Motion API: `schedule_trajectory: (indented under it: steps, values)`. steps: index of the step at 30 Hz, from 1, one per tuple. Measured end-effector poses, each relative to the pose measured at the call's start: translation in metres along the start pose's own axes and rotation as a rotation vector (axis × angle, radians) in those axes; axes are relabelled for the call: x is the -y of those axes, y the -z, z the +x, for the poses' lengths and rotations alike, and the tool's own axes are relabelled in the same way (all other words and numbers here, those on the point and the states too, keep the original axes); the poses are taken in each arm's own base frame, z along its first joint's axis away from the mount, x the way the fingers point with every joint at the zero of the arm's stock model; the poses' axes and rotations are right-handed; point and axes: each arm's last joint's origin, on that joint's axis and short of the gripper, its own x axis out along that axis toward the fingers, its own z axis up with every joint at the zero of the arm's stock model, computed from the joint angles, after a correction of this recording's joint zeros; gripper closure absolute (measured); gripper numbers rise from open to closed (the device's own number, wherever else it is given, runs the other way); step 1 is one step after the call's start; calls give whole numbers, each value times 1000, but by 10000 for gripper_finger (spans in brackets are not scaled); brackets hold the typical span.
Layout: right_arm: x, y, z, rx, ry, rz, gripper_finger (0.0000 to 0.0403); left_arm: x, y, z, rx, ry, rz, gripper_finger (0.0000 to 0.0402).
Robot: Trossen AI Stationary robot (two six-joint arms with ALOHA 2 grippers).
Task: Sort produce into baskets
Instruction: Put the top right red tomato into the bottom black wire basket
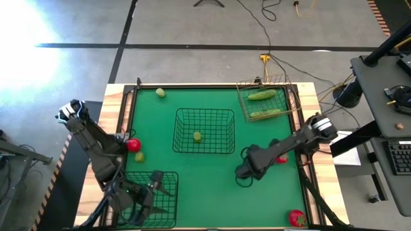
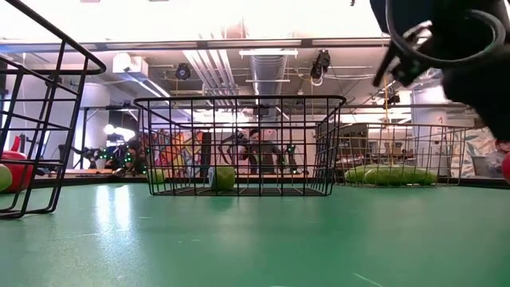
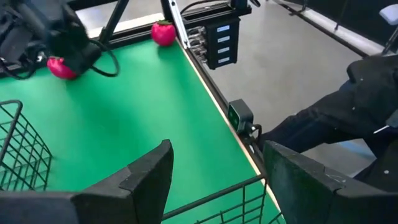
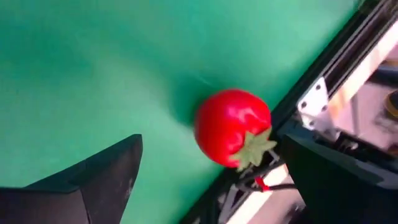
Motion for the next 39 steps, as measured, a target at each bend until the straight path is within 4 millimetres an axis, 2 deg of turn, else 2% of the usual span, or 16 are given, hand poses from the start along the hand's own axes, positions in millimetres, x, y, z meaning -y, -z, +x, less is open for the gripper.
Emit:
schedule_trajectory:
  steps: [6, 12, 15, 18, 21, 26, 31, 35, 39]
  values:
    - [30, 3, 32, -78, -154, -7, 25, 1, -2, 3, 1, -7, -5, 170]
    - [53, 4, 65, -145, -122, 15, 25, -7, -5, 3, 42, -178, 17, 170]
    - [56, 4, 76, -171, -156, 0, 25, -11, -6, 5, 51, -231, 18, 170]
    - [53, 3, 86, -173, -237, -26, 25, -17, -7, 7, 48, -250, 12, 170]
    - [52, 3, 91, -176, -245, -28, 28, -23, -8, 10, 45, -270, 1, 170]
    - [47, 1, 91, -144, -283, -61, 54, -32, -13, 14, 72, -293, -49, 170]
    - [37, 1, 77, -31, -336, -124, 100, -40, -18, 17, 104, -307, -116, 170]
    - [24, 6, 52, 49, -405, -126, 100, -43, -19, 18, 110, -315, -126, 170]
    - [-7, 15, 19, 256, -549, -198, 100, -44, -19, 20, 121, -316, -164, 170]
